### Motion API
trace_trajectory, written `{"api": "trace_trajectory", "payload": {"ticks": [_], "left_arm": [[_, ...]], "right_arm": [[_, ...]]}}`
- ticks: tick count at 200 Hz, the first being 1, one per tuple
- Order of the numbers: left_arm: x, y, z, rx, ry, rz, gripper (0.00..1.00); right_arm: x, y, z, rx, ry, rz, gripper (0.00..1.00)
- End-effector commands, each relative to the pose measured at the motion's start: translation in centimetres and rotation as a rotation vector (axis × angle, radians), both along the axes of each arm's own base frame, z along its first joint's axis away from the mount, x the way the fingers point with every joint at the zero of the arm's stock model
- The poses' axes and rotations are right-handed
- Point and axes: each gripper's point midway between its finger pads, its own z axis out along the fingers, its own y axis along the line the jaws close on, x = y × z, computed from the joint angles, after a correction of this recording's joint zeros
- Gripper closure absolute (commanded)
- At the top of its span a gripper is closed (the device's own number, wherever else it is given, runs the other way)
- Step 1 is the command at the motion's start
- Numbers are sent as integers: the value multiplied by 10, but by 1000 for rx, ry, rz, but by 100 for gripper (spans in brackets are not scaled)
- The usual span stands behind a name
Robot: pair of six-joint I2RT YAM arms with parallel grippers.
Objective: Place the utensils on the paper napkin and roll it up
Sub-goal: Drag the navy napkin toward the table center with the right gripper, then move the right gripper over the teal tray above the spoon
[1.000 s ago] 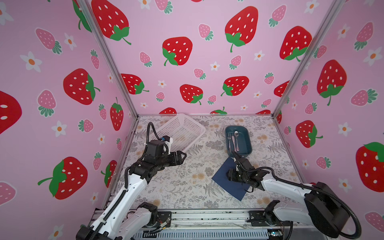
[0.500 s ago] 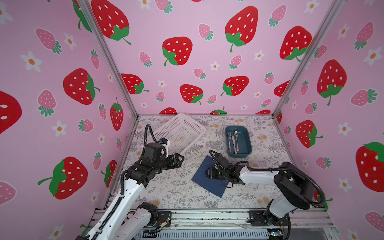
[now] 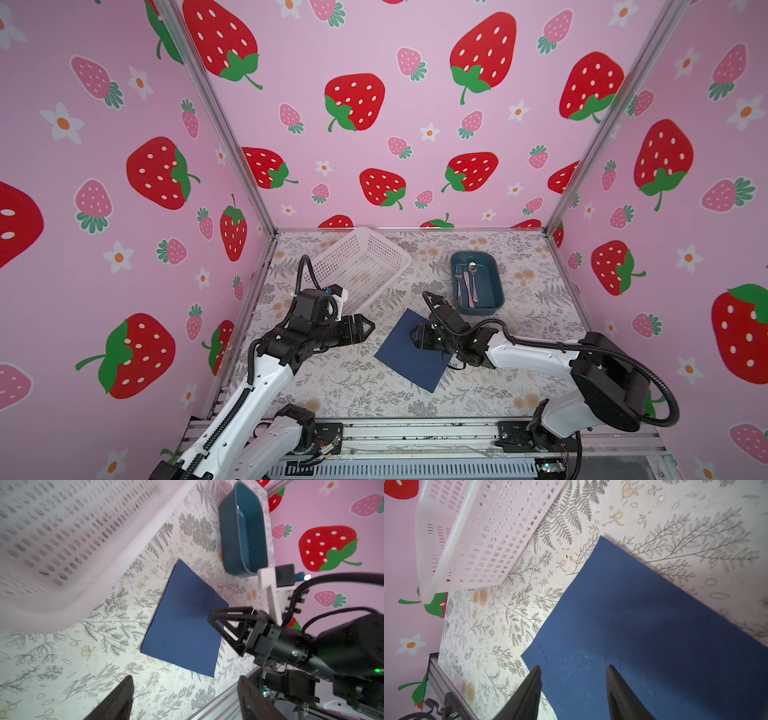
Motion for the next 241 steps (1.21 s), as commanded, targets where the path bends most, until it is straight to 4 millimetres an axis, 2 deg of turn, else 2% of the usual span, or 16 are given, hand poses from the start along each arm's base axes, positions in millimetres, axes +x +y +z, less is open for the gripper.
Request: {"api": "trace_trajectory", "payload": {"ticks": [1, 17, 39, 62, 98, 112, 135, 148, 159, 171, 194, 198, 217, 232, 241], "left_arm": [[-21, -15, -11, -66, 87, -50, 23], [-28, -21, -19, -54, 114, -60, 24], [-34, -28, -26, -39, 122, -68, 25], [-32, -32, -27, -24, 122, -64, 25], [-27, -27, -31, 15, 119, -32, 25], [-28, -25, -35, 19, 124, -21, 25], [-26, -20, -42, 22, 117, 27, 25], [-23, -20, -41, 12, 106, 40, 25], [-21, -21, -39, 1, 94, 42, 25], [-19, -22, -38, 2, 87, 37, 26], [-15, -23, -34, 22, 61, 19, 25], [-14, -23, -33, 26, 55, 18, 25], [-9, -22, -27, 41, 31, 22, 23], [-4, -20, -23, 49, 16, 42, 19], [-1, -15, -19, 77, 6, 61, 17]], "right_arm": [[-2, -37, -30, -133, 16, -6, 51], [-2, -44, -36, -143, 27, 6, 51], [-5, -42, -39, -125, 30, 37, 51], [-6, -46, -52, -149, 78, 0, 50], [-13, -74, -75, -171, 192, -194, 51], [-20, -84, -82, -148, 247, -278, 56], [-33, -84, -90, -68, 344, -340, 57], [-37, -81, -87, -3, 366, -377, 57], [-37, -81, -83, 32, 358, -410, 57], [-31, -73, -68, 81, 317, -388, 56], [-13, -45, -19, 161, 164, -251, 49], [-9, -43, -10, 151, 133, -238, 45], [6, -54, 12, 52, 45, -243, 40], [18, -79, 25, -41, -3, -310, 40], [27, -92, 41, -68, -37, -325, 37]]}}
